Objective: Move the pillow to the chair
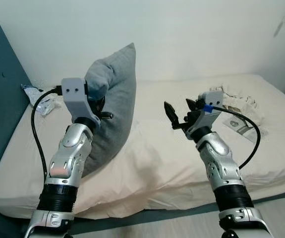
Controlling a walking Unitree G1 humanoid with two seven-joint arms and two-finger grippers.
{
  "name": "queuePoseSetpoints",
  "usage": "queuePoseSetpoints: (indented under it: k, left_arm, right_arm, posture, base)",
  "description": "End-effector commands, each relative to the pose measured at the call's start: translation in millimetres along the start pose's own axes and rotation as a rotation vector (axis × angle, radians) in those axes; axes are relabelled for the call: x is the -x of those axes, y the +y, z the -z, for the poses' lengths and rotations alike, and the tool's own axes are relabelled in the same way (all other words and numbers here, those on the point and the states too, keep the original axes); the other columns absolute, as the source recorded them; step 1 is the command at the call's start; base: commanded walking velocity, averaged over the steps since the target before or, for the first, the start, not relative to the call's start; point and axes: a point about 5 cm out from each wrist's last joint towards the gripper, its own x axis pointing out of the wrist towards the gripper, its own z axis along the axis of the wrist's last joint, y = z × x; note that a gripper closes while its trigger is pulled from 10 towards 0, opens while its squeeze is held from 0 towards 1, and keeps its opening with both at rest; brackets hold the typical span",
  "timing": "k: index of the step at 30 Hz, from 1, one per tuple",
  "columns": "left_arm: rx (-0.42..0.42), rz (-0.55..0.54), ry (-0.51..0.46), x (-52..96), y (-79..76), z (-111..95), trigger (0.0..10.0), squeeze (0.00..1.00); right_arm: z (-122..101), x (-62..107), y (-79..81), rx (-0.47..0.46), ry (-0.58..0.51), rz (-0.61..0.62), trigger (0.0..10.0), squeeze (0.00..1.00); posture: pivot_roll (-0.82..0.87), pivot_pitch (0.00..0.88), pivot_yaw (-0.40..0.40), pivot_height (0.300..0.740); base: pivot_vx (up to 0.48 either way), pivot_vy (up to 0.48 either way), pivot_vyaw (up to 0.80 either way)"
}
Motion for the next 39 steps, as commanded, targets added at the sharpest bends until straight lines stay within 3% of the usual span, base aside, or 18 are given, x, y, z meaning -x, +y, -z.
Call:
queuePoseSetpoints:
  k: [1, 10, 12, 15, 16, 18, 20, 22, 25, 27, 31, 33, 34, 35, 36, 37, 38, 39]
  left_arm:
    - [-0.011, 0.002, -0.098, -3.7, 3.4, -23.1, 10.0, 0.0]
    - [0.026, 0.03, -0.102, -3.1, -0.8, -24.9, 10.0, 0.0]
    - [0.073, 0.056, -0.094, -2.8, -3.1, -24.9, 10.0, 0.0]
    - [0.26, 0.184, -0.065, -1.6, -12.5, -28.7, 10.0, 0.0]
    - [0.26, 0.184, -0.065, -1.6, -12.5, -28.7, 10.0, 0.0]
    - [0.345, 0.297, -0.061, 0.5, -19.3, -36.1, 10.0, 0.0]
    - [0.364, 0.349, -0.062, 1.9, -21.4, -40.3, 10.0, 0.0]
    - [0.364, 0.349, -0.062, 1.9, -21.4, -40.3, 10.0, 0.0]
    - [0.356, 0.528, -0.013, 10.3, -20.8, -46.2, 10.0, 0.0]
    - [0.356, 0.528, -0.013, 10.3, -20.8, -46.2, 10.0, 0.0]
    - [0.371, 0.575, 0.031, 15.6, -6.6, -46.6, 10.0, 0.0]
    - [0.291, 0.572, 0.067, 18.2, 5.3, -40.4, 10.0, 0.0]
    - [0.291, 0.572, 0.067, 18.2, 5.3, -40.4, 10.0, 0.0]
    - [0.24, 0.572, 0.089, 19.5, 8.8, -36.0, 10.0, 0.0]
    - [0.18, 0.572, 0.115, 21.3, 11.7, -30.4, 10.0, 0.0]
    - [0.116, 0.568, 0.129, 22.3, 13.5, -25.9, 10.0, 0.0]
    - [0.079, 0.566, 0.133, 22.8, 14.2, -23.5, 10.0, 0.0]
    - [0.037, 0.556, 0.144, 22.9, 15.2, -19.9, 10.0, 0.0]
  right_arm:
    - [-3.3, -1.5, 1.8, 0.006, -0.019, -0.009, 10.0, 0.0]
    - [-5.3, -1.0, -0.9, 0.003, -0.032, 0.008, 10.0, 0.0]
    - [-5.6, -0.7, -1.0, 0.001, -0.034, 0.007, 10.0, 0.0]
    - [-7.4, -0.9, -1.8, -0.002, -0.04, 0.001, 10.0, 0.0]
    - [-7.4, -0.9, -1.8, -0.002, -0.04, 0.001, 10.0, 0.0]
    - [-8.7, -1.3, -3.2, -0.001, -0.043, -0.001, 10.0, 0.0]
    - [-9.5, -1.5, -3.8, 0.0, -0.044, -0.001, 10.0, 0.0]
    - [-9.5, -1.5, -3.8, 0.0, -0.044, -0.001, 10.0, 0.0]
    - [-11.8, -1.5, -3.8, -0.005, -0.054, -0.017, 10.0, 0.0]
    - [-11.8, -1.5, -3.8, -0.005, -0.054, -0.017, 10.0, 0.0]
    - [-14.3, 1.4, 1.8, -0.043, -0.07, -0.098, 10.0, 0.0]
    - [-17.7, 7.0, 10.8, -0.118, -0.067, -0.243, 10.0, 0.0]
    - [-17.7, 7.0, 10.8, -0.118, -0.067, -0.243, 10.0, 0.0]
    - [-19.3, 10.2, 14.8, -0.141, -0.062, -0.312, 10.0, 0.0]
    - [-20.2, 15.5, 16.9, -0.147, -0.047, -0.386, 10.0, 0.6]
    - [-19.8, 19.1, 16.4, -0.128, -0.028, -0.42, 10.0, 0.79]
    - [-19.3, 21.0, 15.0, -0.111, -0.014, -0.431, 10.0, 0.79]
    - [-17.4, 23.9, 12.2, -0.08, 0.004, -0.438, 10.0, 1.0]
  posture:
    - [0.01, 0.037, -0.005, 0.74]
    - [0.01, 0.043, -0.002, 0.74]
    - [0.01, 0.044, -0.002, 0.74]
    - [0.01, 0.046, -0.002, 0.74]
    - [0.01, 0.046, -0.002, 0.74]
    - [0.01, 0.047, -0.003, 0.74]
    - [0.01, 0.047, -0.003, 0.74]
    - [0.01, 0.047, -0.003, 0.74]
    - [0.01, 0.05, -0.003, 0.74]
    - [0.01, 0.05, -0.003, 0.74]
    - [0.01, 0.053, -0.002, 0.74]
    - [0.01, 0.055, -0.002, 0.74]
    - [0.01, 0.055, -0.002, 0.74]
    - [0.01, 0.055, -0.002, 0.74]
    - [0.01, 0.056, -0.003, 0.74]
    - [0.01, 0.056, -0.003, 0.74]
    - [0.01, 0.059, -0.004, 0.74]
    - [0.01, 0.058, -0.004, 0.74]
  base:
    - [0.0, 0.0, 0.0]
    - [0.0, 0.0, 0.0]
    - [0.0, 0.0, 0.0]
    - [0.0, 0.0, 0.0]
    - [0.0, 0.0, 0.0]
    - [0.0, 0.0, 0.0]
    - [0.0, 0.0, 0.0]
    - [0.0, 0.0, 0.0]
    - [0.0, 0.0, 0.0]
    - [0.0, 0.0, 0.0]
    - [0.0, 0.0, 0.0]
    - [0.0, 0.0, 0.0]
    - [0.0, 0.0, 0.0]
    - [0.0, 0.0, 0.0]
    - [0.0, 0.0, 0.0]
    - [0.0, 0.0, 0.0]
    - [0.0, 0.0, 0.0]
    - [0.0, 0.0, 0.0]
